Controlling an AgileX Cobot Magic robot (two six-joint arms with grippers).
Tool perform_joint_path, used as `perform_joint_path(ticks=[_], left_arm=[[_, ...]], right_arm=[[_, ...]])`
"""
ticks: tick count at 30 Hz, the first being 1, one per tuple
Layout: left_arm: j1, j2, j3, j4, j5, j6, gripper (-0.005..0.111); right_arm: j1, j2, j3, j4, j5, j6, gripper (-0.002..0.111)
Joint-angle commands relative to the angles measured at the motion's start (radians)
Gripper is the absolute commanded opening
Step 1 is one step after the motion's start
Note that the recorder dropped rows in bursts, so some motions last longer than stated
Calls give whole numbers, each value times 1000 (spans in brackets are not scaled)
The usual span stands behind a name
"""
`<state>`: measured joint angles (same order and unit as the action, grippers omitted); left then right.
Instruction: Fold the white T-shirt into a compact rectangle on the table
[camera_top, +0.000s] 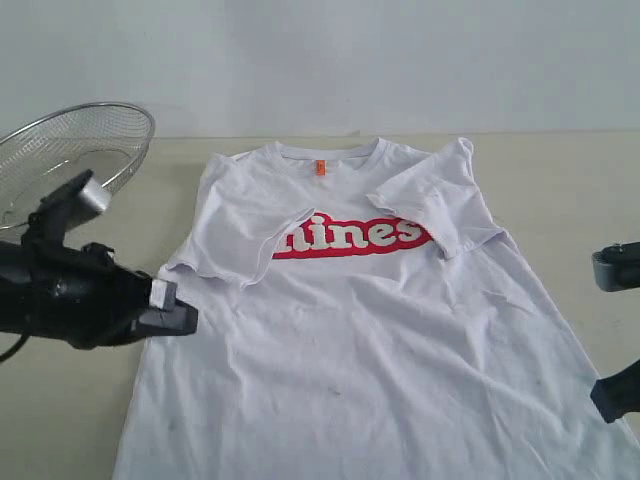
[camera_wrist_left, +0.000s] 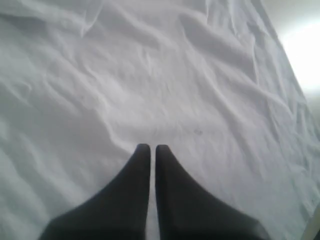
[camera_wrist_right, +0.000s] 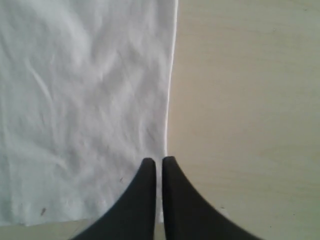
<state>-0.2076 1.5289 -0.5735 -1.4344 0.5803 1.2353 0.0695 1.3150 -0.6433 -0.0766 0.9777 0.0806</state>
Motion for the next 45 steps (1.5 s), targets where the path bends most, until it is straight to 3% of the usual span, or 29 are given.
perform_joint_path(ticks=[1, 4, 10, 12, 16, 21, 25, 30, 34, 38, 43, 45], left_arm=[[-47, 33, 14, -16, -33, 40, 5], [-58, 49, 14, -11, -38, 49, 5], [-58, 55, 21, -16, -38, 85, 5], [-58, 57, 21, -20, -38, 96, 5], [-58, 57, 21, -29, -31, 109, 5], [-58, 61, 21, -33, -23, 118, 5], [-58, 61, 25, -33, -16, 118, 5], [-58, 61, 28, -33, -14, 118, 5], [-58, 61, 28, -33, -9, 127, 5], [-58, 61, 28, -33, -7, 127, 5], [-58, 61, 34, -34, -5, 129, 5], [-58, 61, 34, -34, -5, 134, 5]], right_arm=[[-5, -6, 4, -14, -1, -12, 0], [-5, -6, 4, -6, -1, -12, 5], [-5, 9, 9, -3, 74, 13, 47], [-5, 14, 38, -15, 55, 28, 51], [-5, 14, 116, -22, -54, 36, 45], [-46, 14, 159, -26, -161, 97, 22], [-142, 14, 150, -34, -184, 97, 0], [-300, 14, 150, 49, -172, -48, 0], [-431, 59, 150, 384, -143, -423, 0], [-457, 118, 150, 623, -86, -753, 0], [-457, 152, 150, 591, -149, -760, 0], [-457, 161, 150, 587, -145, -758, 6]])
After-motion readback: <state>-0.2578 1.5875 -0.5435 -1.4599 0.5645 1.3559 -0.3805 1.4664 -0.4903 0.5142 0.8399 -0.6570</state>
